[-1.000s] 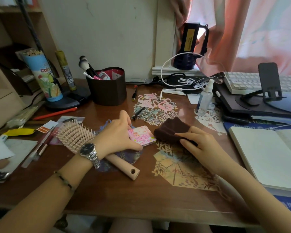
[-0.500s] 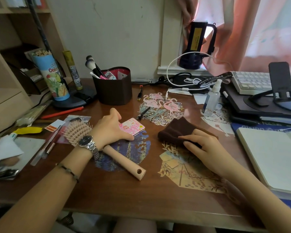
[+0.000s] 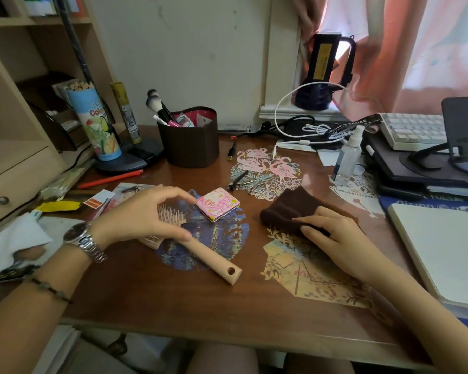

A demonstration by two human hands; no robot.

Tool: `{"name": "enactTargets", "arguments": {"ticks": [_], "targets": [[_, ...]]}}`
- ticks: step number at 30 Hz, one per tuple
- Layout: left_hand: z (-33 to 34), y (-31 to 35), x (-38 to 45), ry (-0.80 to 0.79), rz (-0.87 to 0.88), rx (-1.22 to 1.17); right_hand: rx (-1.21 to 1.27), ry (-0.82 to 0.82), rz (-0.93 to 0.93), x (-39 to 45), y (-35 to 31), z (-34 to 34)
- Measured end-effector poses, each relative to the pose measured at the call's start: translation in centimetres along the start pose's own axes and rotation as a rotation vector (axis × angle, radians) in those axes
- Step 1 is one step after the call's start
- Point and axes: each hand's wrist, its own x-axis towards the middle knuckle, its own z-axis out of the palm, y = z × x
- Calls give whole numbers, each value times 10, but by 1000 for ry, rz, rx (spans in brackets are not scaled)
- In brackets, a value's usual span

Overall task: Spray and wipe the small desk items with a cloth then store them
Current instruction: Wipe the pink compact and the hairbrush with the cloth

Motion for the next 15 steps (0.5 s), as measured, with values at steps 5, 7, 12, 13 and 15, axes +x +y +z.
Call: {"name": "enactTargets", "arguments": {"ticks": [5,7,12,13,15], "targets": [[-4,-12,-14,-64,60,4,20,-15,13,1,0,0],[-6,-14,-17,-81,67,22,32,-5,7,0,1,0],[-6,-21,-17,-105,28,86,57,-11,15,-1,0,0],[-6,-21,-16,-121,29,102,62,-11,17,-1,0,0],[-6,-21,-15,-191,50,167,66,-14,21,-1,-1,-1]]}}
